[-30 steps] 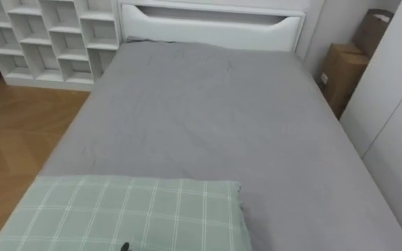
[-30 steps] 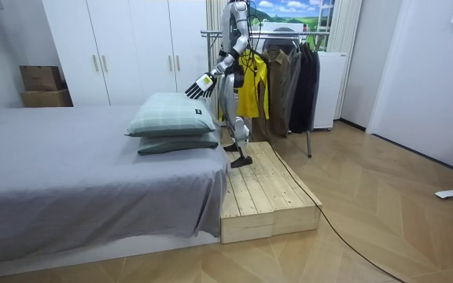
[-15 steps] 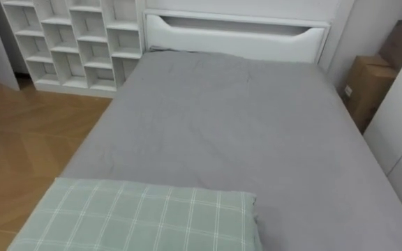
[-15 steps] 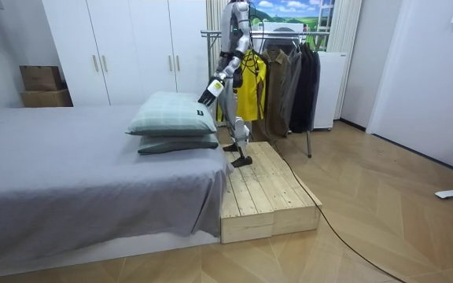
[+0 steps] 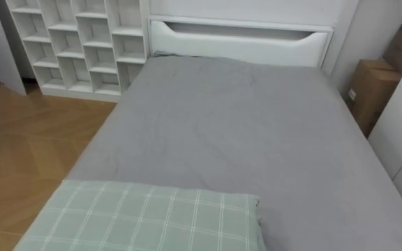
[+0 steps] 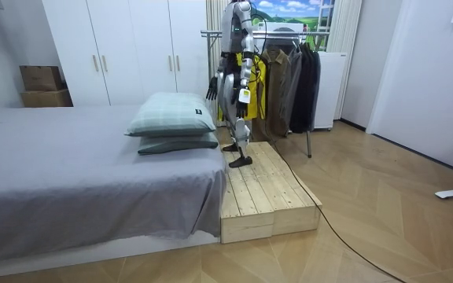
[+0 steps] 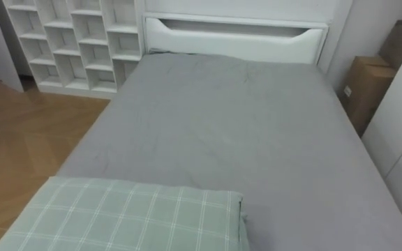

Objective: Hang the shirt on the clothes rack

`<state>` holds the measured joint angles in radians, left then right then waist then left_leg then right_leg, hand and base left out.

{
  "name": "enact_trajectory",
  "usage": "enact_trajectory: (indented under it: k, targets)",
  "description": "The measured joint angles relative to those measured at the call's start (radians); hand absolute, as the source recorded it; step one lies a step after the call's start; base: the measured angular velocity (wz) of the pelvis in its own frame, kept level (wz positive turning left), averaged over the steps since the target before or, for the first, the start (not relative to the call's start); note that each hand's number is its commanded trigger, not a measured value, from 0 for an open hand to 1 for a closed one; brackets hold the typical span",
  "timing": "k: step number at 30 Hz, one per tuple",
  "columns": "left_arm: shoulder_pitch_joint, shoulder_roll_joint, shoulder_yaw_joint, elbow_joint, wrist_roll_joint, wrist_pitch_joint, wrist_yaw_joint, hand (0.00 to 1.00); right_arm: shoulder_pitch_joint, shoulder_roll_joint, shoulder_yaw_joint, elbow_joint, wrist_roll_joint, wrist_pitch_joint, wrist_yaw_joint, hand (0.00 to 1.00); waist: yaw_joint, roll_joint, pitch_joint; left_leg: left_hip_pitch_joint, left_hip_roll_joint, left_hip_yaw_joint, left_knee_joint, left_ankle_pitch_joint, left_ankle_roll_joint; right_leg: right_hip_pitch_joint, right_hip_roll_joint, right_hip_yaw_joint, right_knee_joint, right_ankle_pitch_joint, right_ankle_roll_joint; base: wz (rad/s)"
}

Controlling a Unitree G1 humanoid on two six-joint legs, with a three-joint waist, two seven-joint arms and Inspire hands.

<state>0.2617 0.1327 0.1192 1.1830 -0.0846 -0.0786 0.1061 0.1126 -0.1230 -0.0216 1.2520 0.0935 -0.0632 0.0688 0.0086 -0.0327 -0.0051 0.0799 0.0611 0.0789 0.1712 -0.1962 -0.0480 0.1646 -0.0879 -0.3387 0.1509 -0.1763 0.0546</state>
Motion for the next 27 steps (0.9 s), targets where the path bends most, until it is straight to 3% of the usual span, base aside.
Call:
enact_trajectory:
  k: [7, 19, 27]
  targets:
    - [-0.009, 0.01, -0.044, 0.0, 0.018, 0.041, -0.001, 0.0, -0.03, 0.002, 0.0, 0.032, 0.012, 0.002, 0.001, 0.0, -0.03, 0.002, 0.0076, -0.001, -0.002, 0.0, 0.0, 0.0, 0.0, 0.001, 0.0, 0.012, -0.001, 0.0, 0.0, 0.0]
    - [-0.038, 0.016, -0.065, -0.003, 0.103, 0.1, 0.021, 0.0, -0.038, 0.002, -0.001, 0.036, 0.028, 0.032, 0.02, 0.0, -0.038, 0.008, 0.0063, -0.001, -0.004, 0.009, 0.004, 0.0, 0.001, -0.006, 0.0, 0.037, -0.003, -0.001, 0.001, -0.01]
    - [-0.033, 0.01, -0.077, -0.001, 0.22, 0.166, 0.011, 0.0, -0.035, 0.002, -0.003, 0.031, 0.034, 0.043, 0.02, 0.0, -0.039, 0.008, 0.0067, 0.0, -0.004, 0.011, 0.006, 0.0, 0.001, -0.006, 0.0, 0.037, -0.002, 0.0, 0.001, 0.0]
